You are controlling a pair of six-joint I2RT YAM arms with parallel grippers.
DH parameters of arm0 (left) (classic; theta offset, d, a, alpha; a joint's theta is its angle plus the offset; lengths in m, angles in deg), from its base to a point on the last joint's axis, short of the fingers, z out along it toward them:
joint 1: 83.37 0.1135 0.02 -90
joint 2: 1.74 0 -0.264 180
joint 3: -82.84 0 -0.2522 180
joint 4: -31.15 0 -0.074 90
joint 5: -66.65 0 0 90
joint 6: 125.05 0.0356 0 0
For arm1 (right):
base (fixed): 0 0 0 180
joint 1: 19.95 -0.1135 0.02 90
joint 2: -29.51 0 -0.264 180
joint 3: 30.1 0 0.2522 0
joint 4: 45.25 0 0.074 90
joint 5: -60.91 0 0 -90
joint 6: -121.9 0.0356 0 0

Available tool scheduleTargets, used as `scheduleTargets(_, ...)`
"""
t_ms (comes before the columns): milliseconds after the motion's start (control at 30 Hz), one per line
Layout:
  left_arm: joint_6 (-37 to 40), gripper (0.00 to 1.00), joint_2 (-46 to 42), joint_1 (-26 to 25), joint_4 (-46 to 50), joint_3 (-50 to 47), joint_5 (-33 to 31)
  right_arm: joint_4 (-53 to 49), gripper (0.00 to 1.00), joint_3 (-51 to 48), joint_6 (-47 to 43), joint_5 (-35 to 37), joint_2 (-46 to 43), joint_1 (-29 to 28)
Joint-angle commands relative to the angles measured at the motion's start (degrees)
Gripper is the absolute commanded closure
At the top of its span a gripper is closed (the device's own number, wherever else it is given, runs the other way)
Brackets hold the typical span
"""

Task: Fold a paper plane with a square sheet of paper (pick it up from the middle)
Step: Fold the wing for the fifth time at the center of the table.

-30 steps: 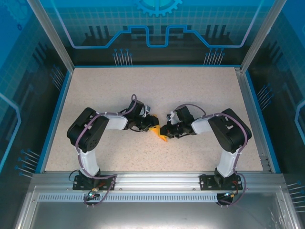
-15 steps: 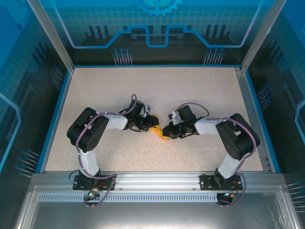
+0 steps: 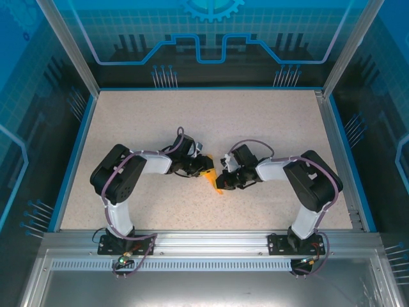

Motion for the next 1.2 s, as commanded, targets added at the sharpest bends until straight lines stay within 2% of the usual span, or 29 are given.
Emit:
scheduleTargets(0, 0.16, 0.65, 2.46, -0.04, 4.95, 0.24, -1.72, -7.76, 0.94, -1.51, -2.05, 0.48, 2.32, -1.7)
scheduleTargets(467, 0.35, 0.65, 2.53, 0.03, 5.95, 0.67, -1.56, -8.63, 0.88, -1.74, 1.23, 0.51, -5.25, -1.23)
scheduleTargets(733, 0.37, 0.65, 2.84, 0.01, 6.13, 1.02, -1.62, -8.2, 0.95, -3.49, 0.08, 0.01, -2.09, -1.35)
scheduleTargets(900, 0.21, 0.65, 2.93, 0.03, 6.77, 1.2, -1.79, -9.31, 0.93, -5.1, -0.75, 1.14, 0.89, -1.49)
scheduleTargets(1167, 0.28, 0.66, 2.75, -0.01, 7.36, 1.27, -1.9, -12.11, 0.9, -4.47, -1.36, 0.75, -3.76, -1.48)
